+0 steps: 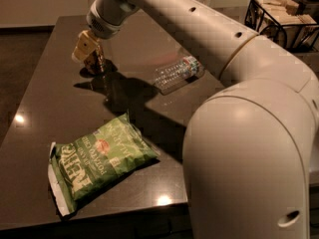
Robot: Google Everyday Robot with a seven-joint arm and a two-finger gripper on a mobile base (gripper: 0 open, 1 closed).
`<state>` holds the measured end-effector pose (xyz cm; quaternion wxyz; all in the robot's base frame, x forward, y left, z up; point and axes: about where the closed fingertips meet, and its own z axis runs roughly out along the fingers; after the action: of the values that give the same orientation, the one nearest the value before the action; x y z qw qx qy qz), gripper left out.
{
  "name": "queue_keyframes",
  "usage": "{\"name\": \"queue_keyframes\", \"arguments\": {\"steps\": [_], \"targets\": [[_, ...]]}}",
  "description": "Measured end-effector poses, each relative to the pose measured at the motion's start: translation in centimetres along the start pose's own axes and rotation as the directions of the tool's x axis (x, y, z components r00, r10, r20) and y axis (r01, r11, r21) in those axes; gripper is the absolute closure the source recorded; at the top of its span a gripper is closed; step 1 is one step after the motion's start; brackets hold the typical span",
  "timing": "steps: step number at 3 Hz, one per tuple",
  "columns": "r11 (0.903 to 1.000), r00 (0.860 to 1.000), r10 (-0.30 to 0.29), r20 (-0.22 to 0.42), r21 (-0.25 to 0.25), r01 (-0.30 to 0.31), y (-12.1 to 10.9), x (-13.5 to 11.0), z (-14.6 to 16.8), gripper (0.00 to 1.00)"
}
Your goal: Pick orange can
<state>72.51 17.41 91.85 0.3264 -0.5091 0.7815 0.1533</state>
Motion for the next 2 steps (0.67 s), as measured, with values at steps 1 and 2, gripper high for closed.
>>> {"name": "queue_keyframes", "arguments": {"steps": [1, 2], "targets": [[0.9998, 1.0, 0.001, 0.014, -0.021, -0.001, 0.2, -0.5, -0.3, 0.42], [0.9984, 0.999, -0.008, 0.042, -0.056, 0.01, 0.4, -1.0, -2.1, 0.65]]}}
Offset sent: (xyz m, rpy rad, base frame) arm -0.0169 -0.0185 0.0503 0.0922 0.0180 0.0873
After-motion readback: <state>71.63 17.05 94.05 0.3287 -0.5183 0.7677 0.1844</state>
